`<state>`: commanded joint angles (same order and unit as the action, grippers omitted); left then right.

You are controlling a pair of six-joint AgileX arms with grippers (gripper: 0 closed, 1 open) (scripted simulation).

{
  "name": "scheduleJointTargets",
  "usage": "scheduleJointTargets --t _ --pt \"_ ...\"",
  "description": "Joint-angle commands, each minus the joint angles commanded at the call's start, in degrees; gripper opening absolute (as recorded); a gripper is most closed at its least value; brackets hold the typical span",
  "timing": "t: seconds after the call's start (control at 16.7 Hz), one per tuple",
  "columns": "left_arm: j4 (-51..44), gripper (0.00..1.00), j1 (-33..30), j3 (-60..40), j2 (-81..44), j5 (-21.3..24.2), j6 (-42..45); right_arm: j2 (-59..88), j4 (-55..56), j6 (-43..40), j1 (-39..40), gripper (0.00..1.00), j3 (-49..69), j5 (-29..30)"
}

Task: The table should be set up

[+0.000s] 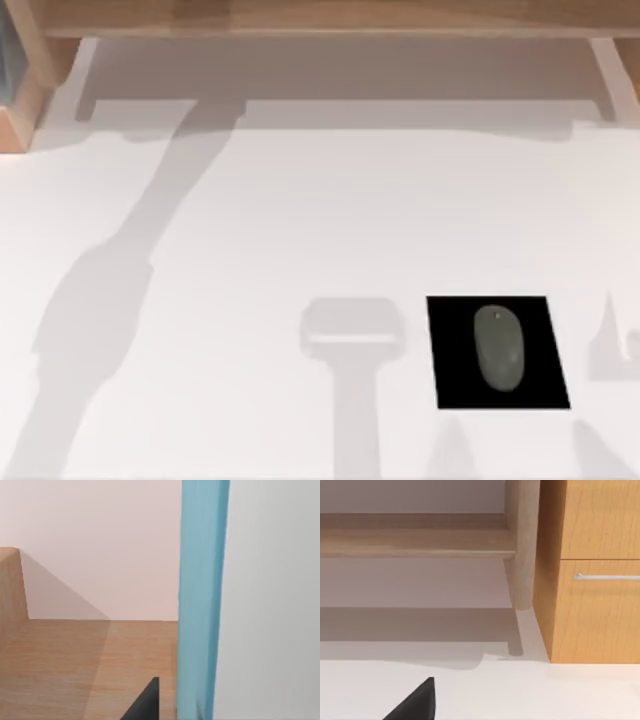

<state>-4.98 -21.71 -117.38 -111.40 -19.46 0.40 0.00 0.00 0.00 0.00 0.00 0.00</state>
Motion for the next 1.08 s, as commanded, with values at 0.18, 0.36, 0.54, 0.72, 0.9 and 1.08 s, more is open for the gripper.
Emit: scheduleJointTargets --t 0.18,0.36,0.54,0.72,0.9,1.08 --pt "0.0 0.32 0.0 0.0 0.0 0.0 0.0 0.0 0.0 0.0 0.0 1.00 0.0 0.0" --pt "0.0 0.10 0.0 0.0 0.0 0.0 0.0 0.0 0.0 0.0 0.0 1.00 0.0 0.0" --pt "0.0 0.00 0.0 0.0 0.0 0.0 0.0 0.0 0.0 0.0 0.0 1.00 0.0 0.0" --pt "0.0 0.00 0.0 0.0 0.0 0.0 0.0 0.0 0.0 0.0 0.0 1.00 0.0 0.0" --pt "0.0 0.00 0.0 0.0 0.0 0.0 0.0 0.0 0.0 0.0 0.0 1.00 0.0 0.0" --pt "-0.1 0.00 -0.4 1.0 1.1 -0.4 0.1 0.0 0.0 0.0 0.0 1.00 0.0 0.0"
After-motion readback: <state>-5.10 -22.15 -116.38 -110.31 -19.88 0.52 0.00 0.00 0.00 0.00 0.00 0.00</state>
